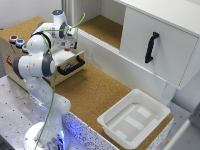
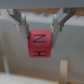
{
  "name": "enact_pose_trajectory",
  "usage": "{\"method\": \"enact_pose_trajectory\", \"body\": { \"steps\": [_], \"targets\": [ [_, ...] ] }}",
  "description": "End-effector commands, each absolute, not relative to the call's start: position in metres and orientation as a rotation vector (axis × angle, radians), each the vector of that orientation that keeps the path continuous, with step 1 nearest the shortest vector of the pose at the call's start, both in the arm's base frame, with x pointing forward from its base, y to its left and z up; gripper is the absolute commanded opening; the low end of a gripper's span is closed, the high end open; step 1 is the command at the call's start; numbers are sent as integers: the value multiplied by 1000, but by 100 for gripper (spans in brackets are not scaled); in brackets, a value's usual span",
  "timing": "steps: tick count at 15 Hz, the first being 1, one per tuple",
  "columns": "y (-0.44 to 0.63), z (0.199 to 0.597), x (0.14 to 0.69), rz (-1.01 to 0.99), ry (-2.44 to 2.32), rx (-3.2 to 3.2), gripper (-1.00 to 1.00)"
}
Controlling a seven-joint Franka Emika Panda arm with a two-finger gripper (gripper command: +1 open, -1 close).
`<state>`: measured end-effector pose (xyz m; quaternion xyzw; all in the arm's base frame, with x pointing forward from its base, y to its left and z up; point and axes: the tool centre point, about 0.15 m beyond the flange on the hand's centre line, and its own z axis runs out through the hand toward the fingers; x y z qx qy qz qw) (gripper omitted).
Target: Place the pink object inside the left cabinet
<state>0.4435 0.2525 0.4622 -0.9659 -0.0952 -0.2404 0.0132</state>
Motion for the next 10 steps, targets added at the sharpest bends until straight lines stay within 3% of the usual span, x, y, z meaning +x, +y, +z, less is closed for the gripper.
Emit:
{"method": "enact_pose_trajectory", "body": {
  "steps": [1, 5, 10],
  "targets": [
    [254, 509, 524, -963, 114, -3075, -100],
    [256, 542, 580, -1012, 146, -3064, -100],
    [239, 526, 652, -855, 179, -3176, -100]
  ]
}}
